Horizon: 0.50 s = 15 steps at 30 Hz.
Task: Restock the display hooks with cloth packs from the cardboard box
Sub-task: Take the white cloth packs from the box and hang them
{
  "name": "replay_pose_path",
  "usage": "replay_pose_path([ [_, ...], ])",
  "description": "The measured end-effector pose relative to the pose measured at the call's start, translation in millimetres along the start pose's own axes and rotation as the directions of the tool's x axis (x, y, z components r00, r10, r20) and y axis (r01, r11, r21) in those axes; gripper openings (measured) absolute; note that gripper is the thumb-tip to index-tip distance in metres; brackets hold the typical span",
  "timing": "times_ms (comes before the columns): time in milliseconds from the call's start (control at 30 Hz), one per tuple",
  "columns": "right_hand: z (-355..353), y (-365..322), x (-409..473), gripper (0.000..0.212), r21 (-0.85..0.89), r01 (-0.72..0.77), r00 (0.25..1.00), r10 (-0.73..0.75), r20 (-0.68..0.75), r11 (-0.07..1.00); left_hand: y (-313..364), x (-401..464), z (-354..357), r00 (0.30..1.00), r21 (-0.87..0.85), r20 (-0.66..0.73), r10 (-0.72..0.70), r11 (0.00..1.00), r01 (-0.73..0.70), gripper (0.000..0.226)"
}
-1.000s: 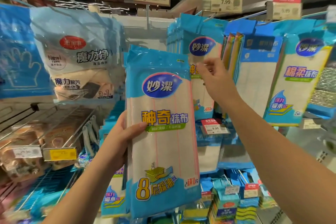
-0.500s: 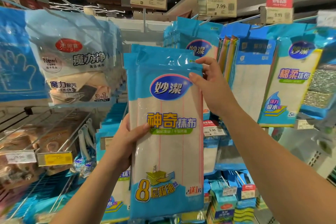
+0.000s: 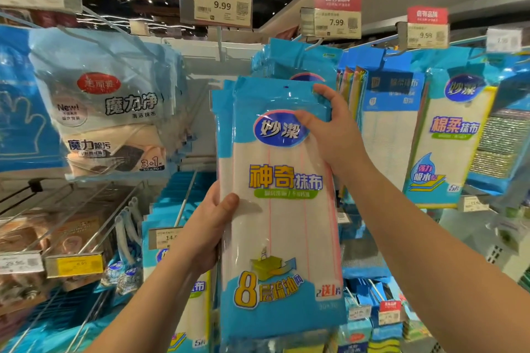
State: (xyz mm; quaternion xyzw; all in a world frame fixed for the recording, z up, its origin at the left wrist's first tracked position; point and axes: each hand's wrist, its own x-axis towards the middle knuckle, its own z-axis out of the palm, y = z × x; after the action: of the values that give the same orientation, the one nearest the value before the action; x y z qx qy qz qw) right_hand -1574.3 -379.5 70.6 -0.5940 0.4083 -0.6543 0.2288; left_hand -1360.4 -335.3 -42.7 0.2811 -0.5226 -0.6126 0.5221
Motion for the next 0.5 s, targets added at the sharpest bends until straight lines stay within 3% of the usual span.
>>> replay_pose_path([
  [267, -31, -9, 52, 0.058, -0.073, 0.024, 0.996, -0.03, -0.088, 0.997, 6, 7, 17, 0.995, -0.081, 0.053, -0.081, 0.993, 0.085, 0.124],
  [500, -39, -18, 72, 0.064, -0.072, 0.035, 0.997, -0.04, -0.069, 0.997, 12, 11, 28, 0.996, -0.067, 0.057, -0.07, 0.995, 0.074, 0.117],
])
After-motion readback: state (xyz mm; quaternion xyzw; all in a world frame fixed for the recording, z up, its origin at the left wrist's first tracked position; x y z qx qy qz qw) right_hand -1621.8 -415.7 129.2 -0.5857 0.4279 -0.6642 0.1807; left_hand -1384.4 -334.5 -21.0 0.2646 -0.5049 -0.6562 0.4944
